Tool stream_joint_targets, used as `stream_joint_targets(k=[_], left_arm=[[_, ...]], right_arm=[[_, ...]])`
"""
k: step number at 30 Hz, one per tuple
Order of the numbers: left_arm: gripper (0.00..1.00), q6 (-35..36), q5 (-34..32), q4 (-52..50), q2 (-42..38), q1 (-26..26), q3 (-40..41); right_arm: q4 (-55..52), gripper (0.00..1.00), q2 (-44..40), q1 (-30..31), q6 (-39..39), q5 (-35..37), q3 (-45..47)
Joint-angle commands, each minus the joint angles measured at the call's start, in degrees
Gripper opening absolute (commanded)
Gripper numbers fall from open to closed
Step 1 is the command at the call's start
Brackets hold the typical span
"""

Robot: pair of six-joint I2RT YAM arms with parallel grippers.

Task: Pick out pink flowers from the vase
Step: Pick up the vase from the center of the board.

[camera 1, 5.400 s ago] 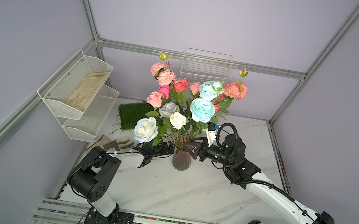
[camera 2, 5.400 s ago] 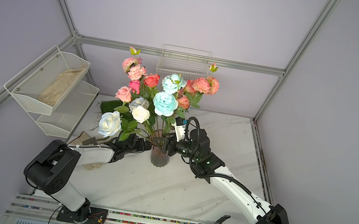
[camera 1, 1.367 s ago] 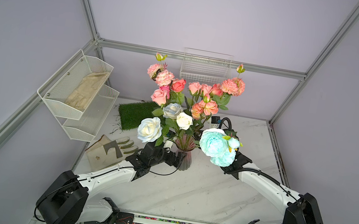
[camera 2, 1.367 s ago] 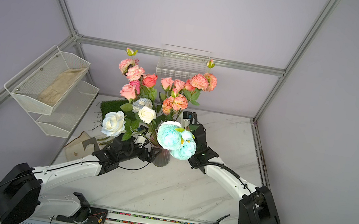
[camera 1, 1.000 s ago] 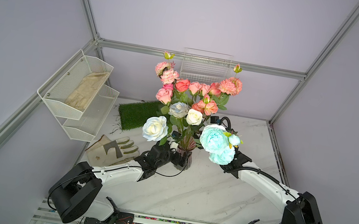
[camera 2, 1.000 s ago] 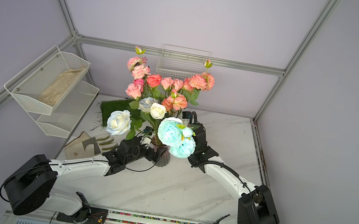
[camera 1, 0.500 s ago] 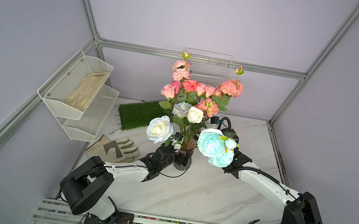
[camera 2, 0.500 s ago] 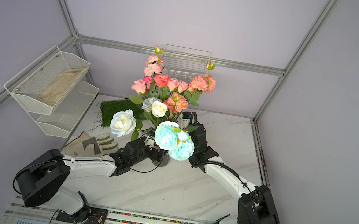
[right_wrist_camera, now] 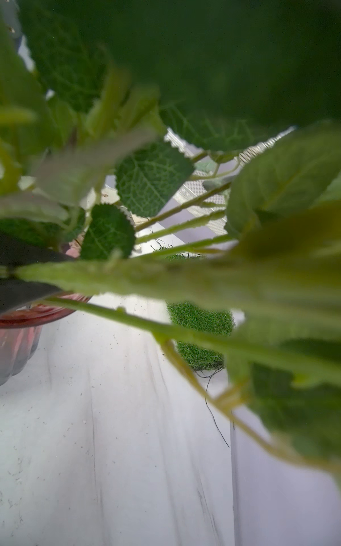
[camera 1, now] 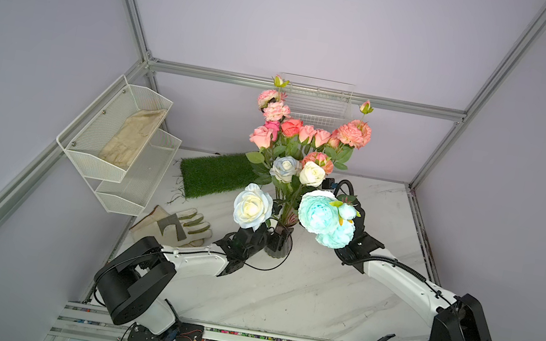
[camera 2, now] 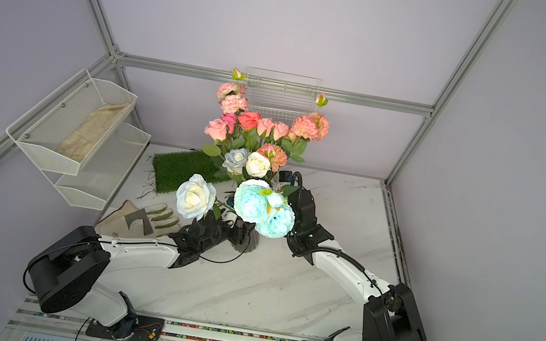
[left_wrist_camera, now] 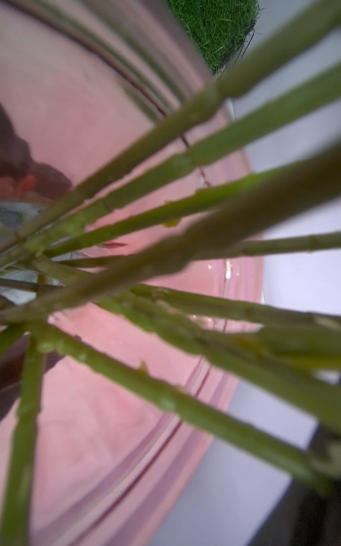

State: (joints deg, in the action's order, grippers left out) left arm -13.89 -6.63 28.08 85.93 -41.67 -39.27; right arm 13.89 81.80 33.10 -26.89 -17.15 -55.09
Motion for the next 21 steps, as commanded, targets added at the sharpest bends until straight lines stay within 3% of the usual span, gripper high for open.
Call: stream_joint_targets(k=[1, 6, 12, 15, 21], left_arm=[[0.32, -0.99, 1.12, -1.67, 1.65, -0.03, -3.78], [0.12, -0.45, 1.10, -2.33, 2.14, -0.06, -4.17], [0.00, -0.11, -1.88, 1.16, 1.82, -0.08, -1.03], [0.00, -0.09, -1.24, 6.31, 1.86, -0.08, 1.65], [0.00, -0.44, -3.33, 5.53, 2.13, -0.08, 1.66]], right_arm=[[-6.60, 0.00, -0.11, 1.00, -0.28, -2.89, 2.62], [-8.39, 0.00, -1.59, 1.00, 0.89, -1.39, 2.27], [-12.74, 0.00, -7.48, 1.00, 2.67, 3.88, 1.59], [-14.94, 0.00, -10.71, 0.91, 3.70, 6.63, 0.84], [-17.72, 0.00, -14.94, 0.91, 4.83, 9.28, 0.07]])
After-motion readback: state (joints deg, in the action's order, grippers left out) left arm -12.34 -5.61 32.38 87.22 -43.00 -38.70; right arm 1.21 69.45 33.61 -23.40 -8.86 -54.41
